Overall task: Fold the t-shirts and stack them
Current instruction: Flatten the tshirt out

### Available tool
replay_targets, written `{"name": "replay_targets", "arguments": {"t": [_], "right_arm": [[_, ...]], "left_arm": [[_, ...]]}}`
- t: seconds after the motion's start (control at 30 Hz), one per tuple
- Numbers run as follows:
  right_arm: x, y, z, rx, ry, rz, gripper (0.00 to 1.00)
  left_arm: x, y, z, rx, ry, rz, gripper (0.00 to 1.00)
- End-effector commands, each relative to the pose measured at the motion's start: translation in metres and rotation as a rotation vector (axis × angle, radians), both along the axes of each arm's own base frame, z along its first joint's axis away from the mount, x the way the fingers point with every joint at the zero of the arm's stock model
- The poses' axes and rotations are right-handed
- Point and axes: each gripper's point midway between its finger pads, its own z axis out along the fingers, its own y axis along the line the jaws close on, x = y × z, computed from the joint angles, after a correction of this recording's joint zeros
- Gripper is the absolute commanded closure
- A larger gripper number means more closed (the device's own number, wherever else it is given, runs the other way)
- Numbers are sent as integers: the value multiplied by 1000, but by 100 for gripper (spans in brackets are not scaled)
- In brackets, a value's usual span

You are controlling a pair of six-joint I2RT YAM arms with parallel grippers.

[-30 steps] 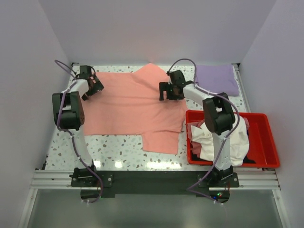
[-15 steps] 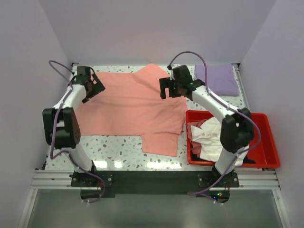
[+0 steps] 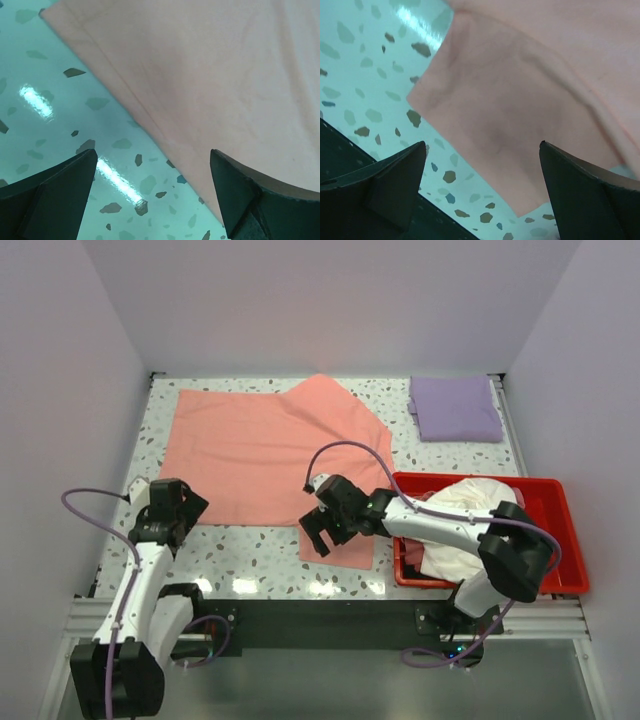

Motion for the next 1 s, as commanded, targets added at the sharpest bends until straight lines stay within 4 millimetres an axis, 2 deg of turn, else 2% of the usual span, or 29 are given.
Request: {"name": "replay_targets", "arguments": {"t": [0.0, 0.1, 0.23, 0.37, 0.47, 0.7, 0.97], "right_arm": [[-19, 12, -3, 71, 29, -1, 1], [-33, 14, -22, 31, 57, 31, 1], [-48, 15, -41, -33, 91, 71, 1], [-72, 7, -59, -82, 131, 94, 1], [-88, -1, -68, -100, 160, 90, 1], [-126, -3, -65, -99, 202, 151, 1], [-125, 4, -40, -47, 166, 165, 1]], "left_arm": [[-15, 13, -18, -6, 45, 144, 0], [-17, 12, -24, -38, 106, 182, 0], [-15, 17, -23, -10, 139, 193, 0], [-23, 26, -18, 15, 159, 261, 0], [-21, 27, -13, 17, 130, 261, 0], [-22, 30, -1, 19, 99, 290, 0], [-37, 32, -21, 2, 199, 352, 0]]}}
